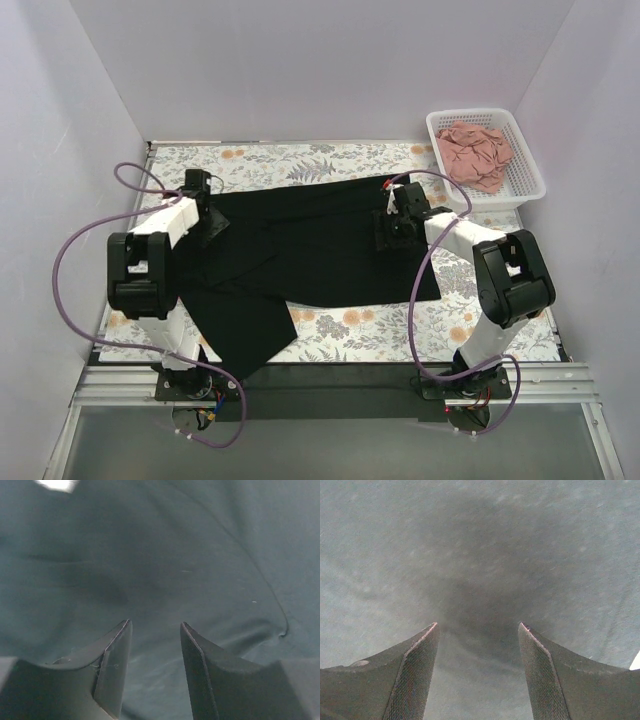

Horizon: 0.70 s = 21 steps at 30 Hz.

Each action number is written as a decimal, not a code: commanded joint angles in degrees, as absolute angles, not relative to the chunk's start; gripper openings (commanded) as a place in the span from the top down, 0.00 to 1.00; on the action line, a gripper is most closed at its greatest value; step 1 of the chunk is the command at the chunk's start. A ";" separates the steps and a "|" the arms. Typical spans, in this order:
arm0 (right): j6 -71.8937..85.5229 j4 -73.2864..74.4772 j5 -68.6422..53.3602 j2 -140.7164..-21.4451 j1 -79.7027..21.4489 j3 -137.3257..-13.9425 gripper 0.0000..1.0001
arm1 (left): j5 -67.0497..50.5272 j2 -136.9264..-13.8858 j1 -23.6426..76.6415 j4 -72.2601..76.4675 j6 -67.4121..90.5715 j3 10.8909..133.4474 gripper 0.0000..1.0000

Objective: Fold and stack the t-shirts
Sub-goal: Fold the tshirt

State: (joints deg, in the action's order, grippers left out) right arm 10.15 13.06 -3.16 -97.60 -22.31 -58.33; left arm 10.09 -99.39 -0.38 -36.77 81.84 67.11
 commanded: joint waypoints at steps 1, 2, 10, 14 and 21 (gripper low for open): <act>9.93 11.25 -0.97 -99.14 -21.01 -61.70 0.29 | 8.61 -103.00 2.54 -34.37 81.56 72.40 0.58; 9.84 11.25 -0.53 -100.01 -20.74 -62.31 0.29 | 8.79 -104.23 2.90 -34.28 81.56 73.20 0.58; 9.32 10.55 -0.26 -105.55 -18.11 -65.91 0.29 | 7.91 -114.95 4.66 -33.31 81.56 79.53 0.58; 8.79 10.63 -0.26 -108.97 -16.27 -68.64 0.29 | 7.56 -120.13 4.66 -32.87 82.00 82.79 0.58; 7.38 10.72 -2.28 -115.05 -12.84 -74.79 0.29 | 5.80 -127.79 4.66 -33.31 82.00 92.19 0.54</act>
